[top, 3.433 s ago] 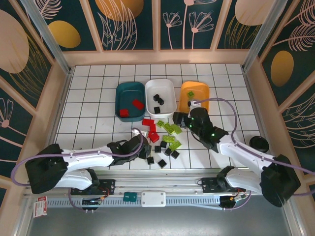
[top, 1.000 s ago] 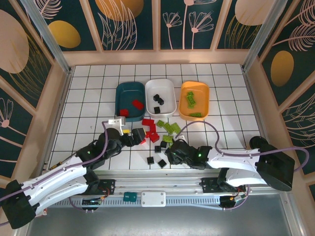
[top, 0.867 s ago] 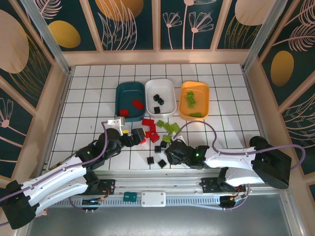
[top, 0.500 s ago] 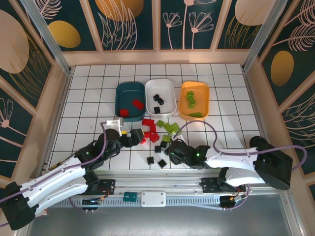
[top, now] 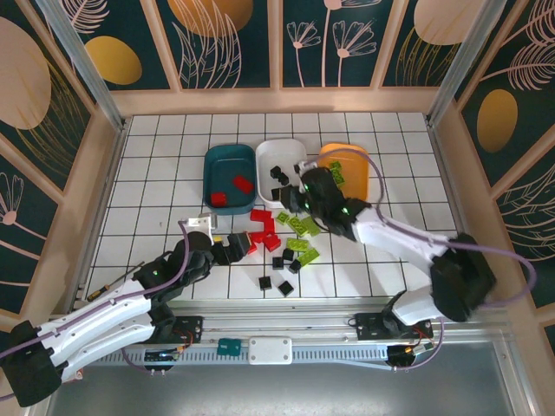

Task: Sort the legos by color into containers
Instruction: Place the lego in the container, then pick up the lego from the middle-left of the table.

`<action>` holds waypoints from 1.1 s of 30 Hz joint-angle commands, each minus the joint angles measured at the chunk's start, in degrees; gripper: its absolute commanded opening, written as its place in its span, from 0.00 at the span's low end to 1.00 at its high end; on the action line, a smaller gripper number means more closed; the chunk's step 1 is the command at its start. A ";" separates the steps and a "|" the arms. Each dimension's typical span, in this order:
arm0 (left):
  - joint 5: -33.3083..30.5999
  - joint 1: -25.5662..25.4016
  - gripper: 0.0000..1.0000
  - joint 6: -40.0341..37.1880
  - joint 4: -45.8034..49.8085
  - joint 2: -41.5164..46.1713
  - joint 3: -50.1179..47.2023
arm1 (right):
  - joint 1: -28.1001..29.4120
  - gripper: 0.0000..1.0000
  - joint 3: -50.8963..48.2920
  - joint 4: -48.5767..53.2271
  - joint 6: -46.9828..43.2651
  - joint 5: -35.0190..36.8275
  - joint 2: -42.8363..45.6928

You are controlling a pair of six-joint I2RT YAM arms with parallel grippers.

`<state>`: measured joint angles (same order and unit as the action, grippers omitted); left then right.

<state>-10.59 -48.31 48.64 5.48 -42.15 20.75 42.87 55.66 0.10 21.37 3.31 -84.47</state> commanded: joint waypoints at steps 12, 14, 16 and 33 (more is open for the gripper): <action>5.27 -2.03 0.86 -0.28 -1.43 -6.56 -1.77 | -4.92 0.53 22.86 1.18 -2.84 -7.46 -27.61; 4.27 -4.11 0.86 -0.30 -1.44 -7.93 -1.51 | -5.17 0.57 22.41 0.54 -2.62 -7.62 -26.63; 2.78 -7.08 0.86 -0.07 -1.48 -10.57 -0.80 | -5.17 0.58 21.05 0.21 -2.63 -7.36 -24.80; -2.90 -19.92 0.77 -2.31 -0.14 -32.30 9.04 | -4.20 0.59 -9.89 -6.80 1.79 -3.77 3.88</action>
<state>-11.46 -67.51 46.76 3.66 -72.44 28.86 38.24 49.17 -4.60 21.56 -2.44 -85.41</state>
